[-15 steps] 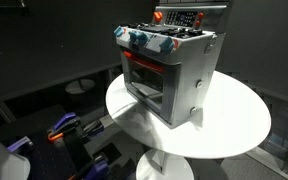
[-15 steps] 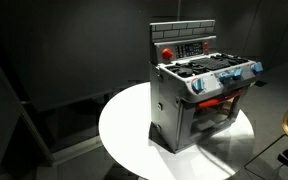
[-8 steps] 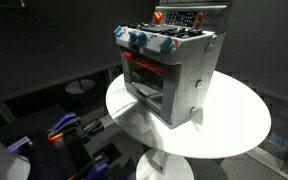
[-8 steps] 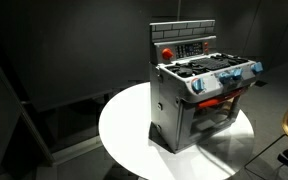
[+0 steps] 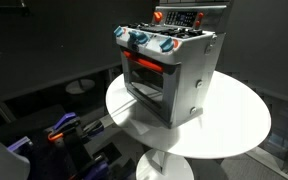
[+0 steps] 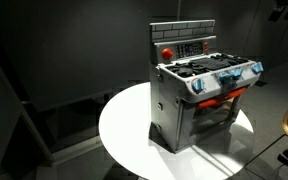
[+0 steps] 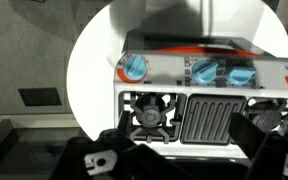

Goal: Push the top orange button at the right side of the stove button display

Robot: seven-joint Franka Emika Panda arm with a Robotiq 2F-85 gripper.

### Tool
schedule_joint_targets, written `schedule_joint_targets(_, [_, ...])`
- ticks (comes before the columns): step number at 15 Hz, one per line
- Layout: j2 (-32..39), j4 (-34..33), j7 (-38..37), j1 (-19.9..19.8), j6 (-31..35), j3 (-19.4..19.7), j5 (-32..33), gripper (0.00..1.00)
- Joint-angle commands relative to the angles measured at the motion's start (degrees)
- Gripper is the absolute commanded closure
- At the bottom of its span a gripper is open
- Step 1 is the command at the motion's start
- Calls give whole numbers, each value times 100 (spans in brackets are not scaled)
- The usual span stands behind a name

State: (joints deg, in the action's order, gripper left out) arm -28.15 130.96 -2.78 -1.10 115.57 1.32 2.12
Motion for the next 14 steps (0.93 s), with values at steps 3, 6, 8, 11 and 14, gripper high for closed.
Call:
schedule_joint_targets(3, [1012,-558,-624,-247,899,-247,462,0])
schedule_joint_targets(6, [1488,-822,-906,-314,1282,-285,763,0])
schedule_joint_targets(8, [1831,-1055,-1103,-334,1442,-283,966,0])
schedule_joint_targets(11, [2318,-1439,-1414,-320,1508,-250,1264,0])
schedule_joint_targets(14, [2758,-1811,-1646,-260,1463,-194,1497,0])
